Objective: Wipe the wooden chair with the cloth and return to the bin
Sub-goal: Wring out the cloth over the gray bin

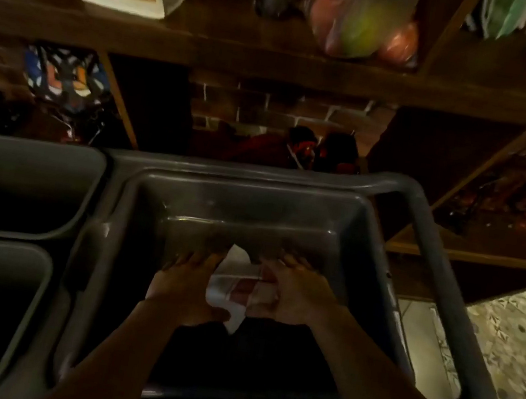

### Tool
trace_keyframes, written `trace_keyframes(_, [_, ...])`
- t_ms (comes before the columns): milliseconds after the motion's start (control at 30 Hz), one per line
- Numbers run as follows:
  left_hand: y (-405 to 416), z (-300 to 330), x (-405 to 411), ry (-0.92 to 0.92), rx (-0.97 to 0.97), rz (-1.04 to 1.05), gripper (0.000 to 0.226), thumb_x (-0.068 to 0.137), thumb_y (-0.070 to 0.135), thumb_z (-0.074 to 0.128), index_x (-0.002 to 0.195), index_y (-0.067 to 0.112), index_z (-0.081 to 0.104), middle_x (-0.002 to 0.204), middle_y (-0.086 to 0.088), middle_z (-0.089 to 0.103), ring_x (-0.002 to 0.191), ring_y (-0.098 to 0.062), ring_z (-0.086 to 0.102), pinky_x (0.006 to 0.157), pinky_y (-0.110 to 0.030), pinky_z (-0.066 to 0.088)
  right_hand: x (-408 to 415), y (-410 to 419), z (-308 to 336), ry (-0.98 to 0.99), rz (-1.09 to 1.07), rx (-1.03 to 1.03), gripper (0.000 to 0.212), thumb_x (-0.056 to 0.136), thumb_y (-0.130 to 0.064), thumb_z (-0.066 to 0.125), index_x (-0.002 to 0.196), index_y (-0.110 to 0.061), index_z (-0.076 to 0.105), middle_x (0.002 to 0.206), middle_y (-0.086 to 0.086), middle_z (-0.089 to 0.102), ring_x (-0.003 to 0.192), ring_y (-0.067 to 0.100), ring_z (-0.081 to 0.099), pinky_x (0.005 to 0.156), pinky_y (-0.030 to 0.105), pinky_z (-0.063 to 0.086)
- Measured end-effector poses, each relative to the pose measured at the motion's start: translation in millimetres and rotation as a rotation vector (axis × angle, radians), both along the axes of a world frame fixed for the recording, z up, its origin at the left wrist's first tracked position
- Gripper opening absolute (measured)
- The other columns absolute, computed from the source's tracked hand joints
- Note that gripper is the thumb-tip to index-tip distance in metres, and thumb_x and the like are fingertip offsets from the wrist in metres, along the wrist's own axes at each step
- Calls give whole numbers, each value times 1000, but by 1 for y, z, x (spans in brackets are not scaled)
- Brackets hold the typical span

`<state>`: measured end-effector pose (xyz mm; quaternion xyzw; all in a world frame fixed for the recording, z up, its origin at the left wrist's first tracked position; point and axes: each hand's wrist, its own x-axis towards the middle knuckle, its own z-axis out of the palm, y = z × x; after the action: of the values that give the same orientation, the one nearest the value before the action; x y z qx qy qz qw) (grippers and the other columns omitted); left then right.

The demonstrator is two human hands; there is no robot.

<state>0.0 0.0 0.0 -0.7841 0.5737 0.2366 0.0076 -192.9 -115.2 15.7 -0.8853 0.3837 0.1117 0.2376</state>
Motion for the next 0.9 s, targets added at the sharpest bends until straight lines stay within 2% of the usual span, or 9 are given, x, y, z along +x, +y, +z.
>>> trace_keyframes(67, [-4,-8,4,6,72,-6,120,62,71,75,153,43,4,162,8,20,144,-25,29,109,-45,38,9,-4,-10,18,80,-19,109,59,-73,76,150,-38,27,158,0,27,144,27,21,115,50,24])
trace_keyframes(167, [-7,-27,11,6,174,8,93,74,60,73,149,46,20,149,5,44,129,-26,50,97,-42,49,19,-8,-30,73,134,-19,106,63,-63,79,151,-36,27,157,1,29,143,27,23,115,50,23])
trace_keyframes(333, [-12,-40,16,-58,169,-21,52,90,44,61,138,41,40,129,0,62,112,-27,63,85,-38,51,27,-9,-50,95,119,-31,61,87,-35,68,143,-36,42,141,3,51,128,28,45,103,41,39])
trace_keyframes(400, [-16,-38,20,-105,141,-18,47,91,37,60,134,41,43,125,-1,65,109,-28,65,84,-38,50,28,-13,-48,84,88,-54,47,89,-31,66,134,-35,52,128,4,59,117,29,53,93,38,45])
trace_keyframes(467, [-23,-28,25,-114,107,-10,44,88,32,61,129,42,47,121,0,67,107,-28,66,83,-37,50,29,-18,-39,73,54,-65,39,87,-33,66,125,-32,57,117,7,63,107,30,59,82,32,43])
trace_keyframes(533, [-33,-11,31,-117,27,-3,40,86,29,61,124,42,52,118,0,68,105,-27,66,82,-37,51,30,-24,-22,48,17,-92,31,86,-35,66,116,-29,61,111,8,65,102,31,62,75,31,40])
trace_keyframes(667, [-55,33,43,-181,-121,-68,39,88,27,58,125,40,54,119,2,67,106,-23,65,85,-37,50,32,-36,21,38,-14,-248,37,87,-38,65,122,-32,56,119,6,65,109,30,61,86,36,46])
trace_keyframes(800, [-80,100,48,-137,-281,-110,34,84,31,64,116,37,56,114,3,68,104,-23,64,83,-36,50,27,-51,88,-16,-69,-366,27,90,-36,59,116,-31,56,116,5,66,108,30,61,84,39,44])
trace_keyframes(900, [-93,154,44,-144,-389,-152,34,82,34,66,113,38,53,110,3,68,102,-25,64,83,-39,50,20,-55,145,-48,-113,-467,30,89,-37,58,118,-33,56,115,6,66,106,32,61,85,44,48])
